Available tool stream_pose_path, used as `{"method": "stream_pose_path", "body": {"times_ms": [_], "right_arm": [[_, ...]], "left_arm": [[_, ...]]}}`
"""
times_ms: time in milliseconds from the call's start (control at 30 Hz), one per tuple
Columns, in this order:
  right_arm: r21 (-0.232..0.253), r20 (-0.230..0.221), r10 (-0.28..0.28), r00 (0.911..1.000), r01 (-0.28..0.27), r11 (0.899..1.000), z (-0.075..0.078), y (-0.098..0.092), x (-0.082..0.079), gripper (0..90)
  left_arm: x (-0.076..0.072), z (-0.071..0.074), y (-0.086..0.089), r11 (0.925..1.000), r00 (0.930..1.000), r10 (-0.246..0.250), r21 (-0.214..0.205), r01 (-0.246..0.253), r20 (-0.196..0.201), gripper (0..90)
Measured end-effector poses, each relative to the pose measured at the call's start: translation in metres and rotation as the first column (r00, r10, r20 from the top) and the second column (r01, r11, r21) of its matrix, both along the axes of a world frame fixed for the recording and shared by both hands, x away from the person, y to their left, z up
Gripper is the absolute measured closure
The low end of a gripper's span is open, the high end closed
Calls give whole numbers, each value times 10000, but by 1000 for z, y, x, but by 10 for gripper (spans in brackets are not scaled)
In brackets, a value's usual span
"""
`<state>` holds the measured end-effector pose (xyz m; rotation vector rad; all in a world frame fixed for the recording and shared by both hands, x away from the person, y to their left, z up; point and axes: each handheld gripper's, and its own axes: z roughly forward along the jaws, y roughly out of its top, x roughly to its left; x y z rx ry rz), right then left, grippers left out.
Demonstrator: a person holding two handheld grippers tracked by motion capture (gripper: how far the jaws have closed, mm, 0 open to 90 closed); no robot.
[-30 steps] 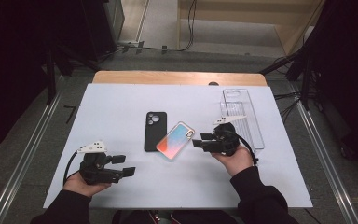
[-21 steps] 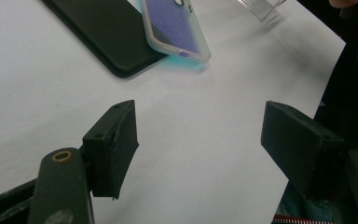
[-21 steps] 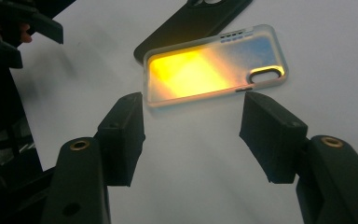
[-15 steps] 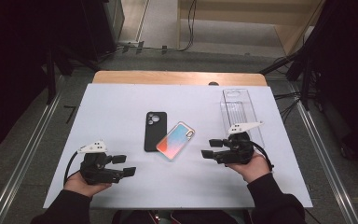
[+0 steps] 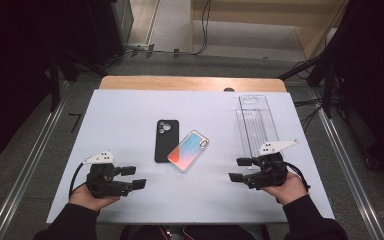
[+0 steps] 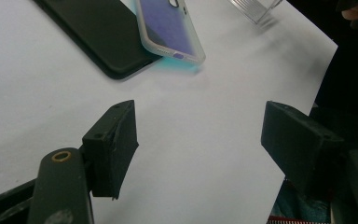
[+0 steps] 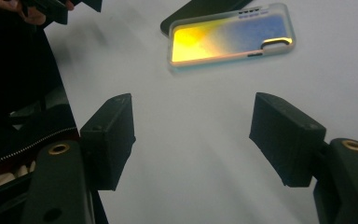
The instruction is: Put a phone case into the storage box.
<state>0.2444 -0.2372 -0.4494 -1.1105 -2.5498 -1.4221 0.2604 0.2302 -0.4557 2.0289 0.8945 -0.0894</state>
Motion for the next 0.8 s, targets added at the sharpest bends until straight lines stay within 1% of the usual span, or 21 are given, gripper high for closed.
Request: {"method": "stream_pose_path", "body": {"times_ms": [133,233,300,367,500,567,600,667,733,800], "right_arm": [[-159,-52,-84,10000,84,9998,-4,-7,-6,260],[-117,-113,-52,9999,51,9999,-8,-11,-9,205],[-163,-210,-28,9998,24,9999,-10,-14,-11,188],[-317,-233,-27,9997,20,9995,-12,-16,-13,165],[-431,-398,-123,9991,106,9990,-16,-23,-19,165],[-416,-473,-47,9989,28,9991,-17,-24,-19,165],[-347,-528,-48,9986,29,9994,-18,-24,-19,165],[-440,-578,-23,9983,-3,9990,-19,-25,-19,166],[-521,-629,-53,9980,20,9986,-21,-24,-19,166],[-511,-651,-83,9978,50,9987,-21,-24,-18,166]], "left_arm": [[0,0,0,10000,10000,11,-26,-11,2,273],[0,-1,-1,10000,10000,33,47,-34,84,273],[0,-1,-2,10000,10000,-21,78,20,87,273],[0,-1,-2,10000,9999,-26,81,25,116,272],[0,-2,-2,10000,9999,-9,98,8,104,272],[0,-1,-2,9999,9998,12,161,-15,189,272],[0,-1,-2,9999,9997,65,140,-69,256,272],[0,0,-2,9999,9996,105,30,-106,263,272],[0,1,-3,9999,9994,148,28,-149,319,272],[1,2,-4,9997,9991,228,-38,-227,347,272]]}}
